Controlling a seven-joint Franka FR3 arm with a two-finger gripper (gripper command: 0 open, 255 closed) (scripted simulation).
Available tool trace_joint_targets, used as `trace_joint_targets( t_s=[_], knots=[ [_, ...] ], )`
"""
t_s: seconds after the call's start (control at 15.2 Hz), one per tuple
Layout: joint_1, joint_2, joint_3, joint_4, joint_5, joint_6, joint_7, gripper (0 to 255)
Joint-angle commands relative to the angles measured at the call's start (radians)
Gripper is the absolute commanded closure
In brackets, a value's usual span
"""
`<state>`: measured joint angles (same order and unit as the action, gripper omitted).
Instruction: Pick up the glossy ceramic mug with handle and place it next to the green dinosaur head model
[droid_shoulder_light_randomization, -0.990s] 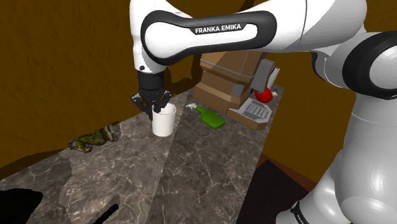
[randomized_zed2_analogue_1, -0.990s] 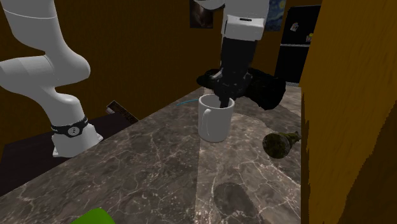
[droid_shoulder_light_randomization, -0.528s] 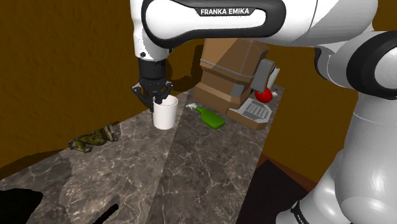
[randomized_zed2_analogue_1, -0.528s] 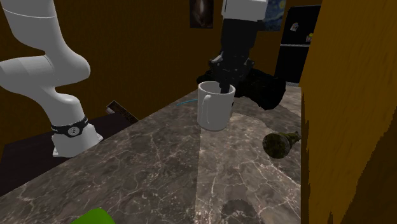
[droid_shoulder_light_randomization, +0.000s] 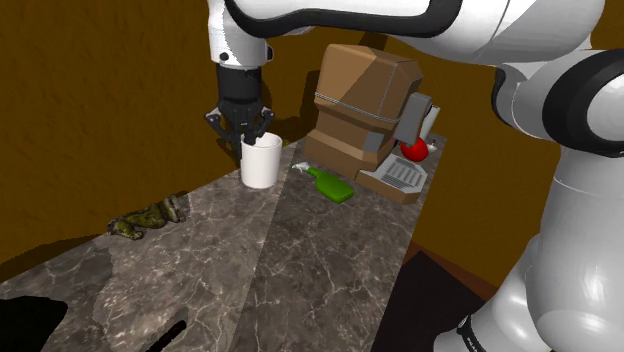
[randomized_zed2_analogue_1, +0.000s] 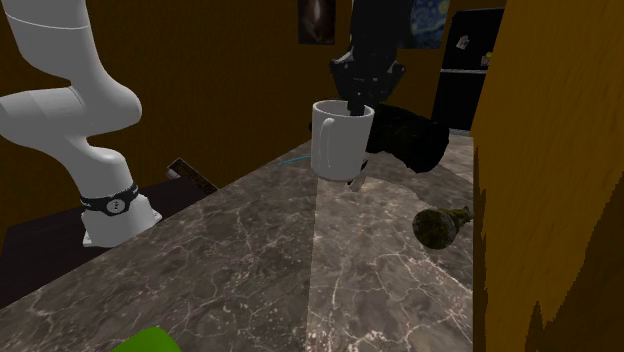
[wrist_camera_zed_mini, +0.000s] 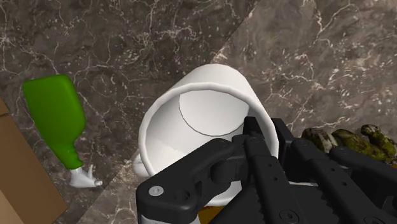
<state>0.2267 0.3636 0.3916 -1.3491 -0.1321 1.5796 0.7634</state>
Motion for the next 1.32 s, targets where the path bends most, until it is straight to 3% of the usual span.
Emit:
trace_joint_targets(
  t_s=[0.0, 0.92, 1.25],
  knots=[
    [0.002, 0.002, 0.0, 0.029, 0.0, -0.027, -0.001, 255],
    [0.048, 0.077, 0.001, 0.326, -0.028, -0.251, 0.001, 255],
    [0.065, -0.06, 0.036, 0.122, 0.022, -0.18, 0.085, 255]
  ],
)
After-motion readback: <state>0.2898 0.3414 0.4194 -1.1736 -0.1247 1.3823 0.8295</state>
